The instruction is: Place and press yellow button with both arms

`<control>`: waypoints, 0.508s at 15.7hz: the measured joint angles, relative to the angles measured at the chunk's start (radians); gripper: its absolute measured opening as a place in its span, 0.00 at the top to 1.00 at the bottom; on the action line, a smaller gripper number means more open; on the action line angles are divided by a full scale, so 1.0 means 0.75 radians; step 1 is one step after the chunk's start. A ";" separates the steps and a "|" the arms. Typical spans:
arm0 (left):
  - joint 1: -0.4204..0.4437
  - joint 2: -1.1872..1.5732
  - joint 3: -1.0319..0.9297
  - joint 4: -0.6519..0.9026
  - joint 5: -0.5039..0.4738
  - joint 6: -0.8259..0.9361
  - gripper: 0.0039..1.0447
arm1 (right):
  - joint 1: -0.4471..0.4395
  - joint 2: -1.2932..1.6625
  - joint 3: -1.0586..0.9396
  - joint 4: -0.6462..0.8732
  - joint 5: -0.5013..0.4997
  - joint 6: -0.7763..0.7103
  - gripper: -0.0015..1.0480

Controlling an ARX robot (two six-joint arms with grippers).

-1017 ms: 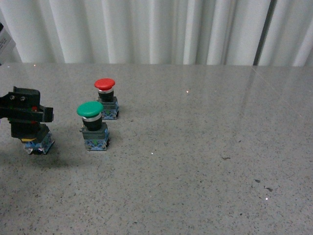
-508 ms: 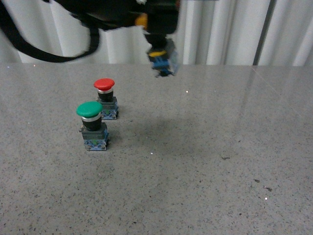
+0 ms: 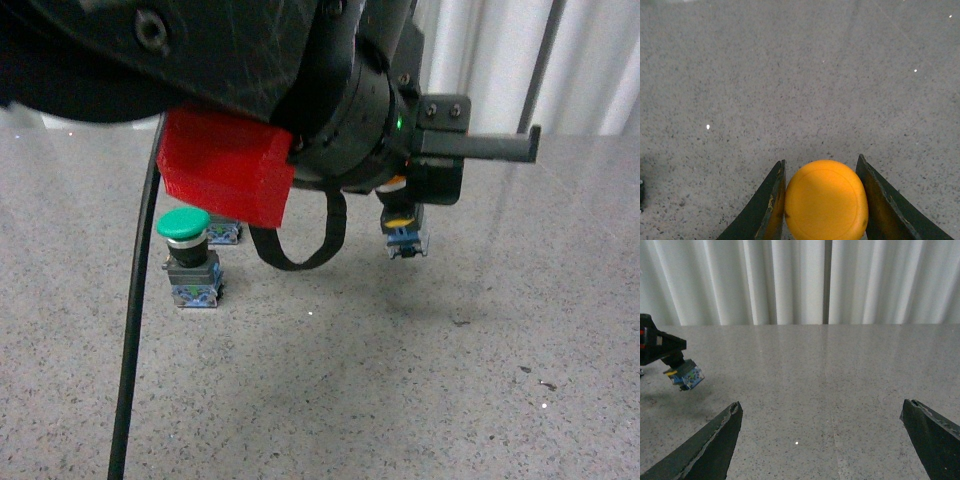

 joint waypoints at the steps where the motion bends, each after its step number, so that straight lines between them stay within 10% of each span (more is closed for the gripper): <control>1: 0.037 0.020 -0.023 0.049 0.058 -0.003 0.67 | 0.000 0.001 0.000 0.001 -0.002 0.000 0.06; 8: 0.003 0.114 -0.027 0.111 0.045 -0.064 0.67 | 0.000 0.000 0.000 0.000 0.001 0.000 0.06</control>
